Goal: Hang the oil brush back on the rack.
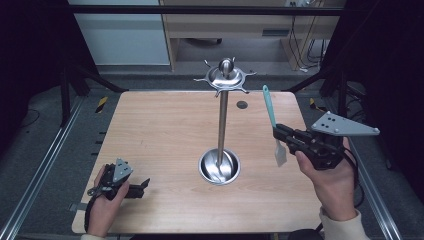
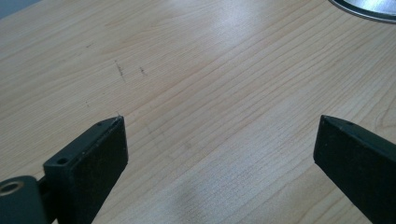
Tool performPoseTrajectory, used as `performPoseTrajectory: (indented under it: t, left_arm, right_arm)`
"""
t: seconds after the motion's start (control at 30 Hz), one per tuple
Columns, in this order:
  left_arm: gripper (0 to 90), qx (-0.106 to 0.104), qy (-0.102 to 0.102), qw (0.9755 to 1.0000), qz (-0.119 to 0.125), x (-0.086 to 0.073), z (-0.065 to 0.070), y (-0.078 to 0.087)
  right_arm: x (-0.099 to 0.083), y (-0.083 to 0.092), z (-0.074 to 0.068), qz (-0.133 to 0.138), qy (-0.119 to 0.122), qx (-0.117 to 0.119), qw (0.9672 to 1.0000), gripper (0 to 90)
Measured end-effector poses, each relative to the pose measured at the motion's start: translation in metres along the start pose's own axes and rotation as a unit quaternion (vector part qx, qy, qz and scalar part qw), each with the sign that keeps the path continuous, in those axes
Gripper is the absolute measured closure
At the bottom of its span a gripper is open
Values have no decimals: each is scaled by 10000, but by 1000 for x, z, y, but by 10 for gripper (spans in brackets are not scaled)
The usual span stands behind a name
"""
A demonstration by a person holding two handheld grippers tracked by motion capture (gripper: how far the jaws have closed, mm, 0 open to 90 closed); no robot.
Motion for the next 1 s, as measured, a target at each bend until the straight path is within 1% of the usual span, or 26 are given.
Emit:
performPoseTrajectory:
  t: [0.2,0.43,0.7,1.0]
  left_arm:
    - [26,2,-4,10000,4,0,0,0]
    - [27,-13,-22,10000,-12,0,1,-1]
    - [27,-15,-21,10000,-17,0,1,-1]
    - [27,-31,-24,10000,-32,-1,1,-1]
  right_arm:
    - [2,0,-8,61,83,104,9999,823]
    - [4,-2,-14,111,127,207,9996,823]
    - [5,-5,-18,110,149,267,9995,822]
    - [6,-10,-22,105,166,282,9994,822]
Point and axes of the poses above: each handheld gripper's, and its own axes: y roughly backward along the jaws, x roughly out of its top, z roughly to its right, the point moved 9 cm from there along -y, roughly forward along the jaws, and after that the axes turned 6 degrees about y, right-handed, at the moved point
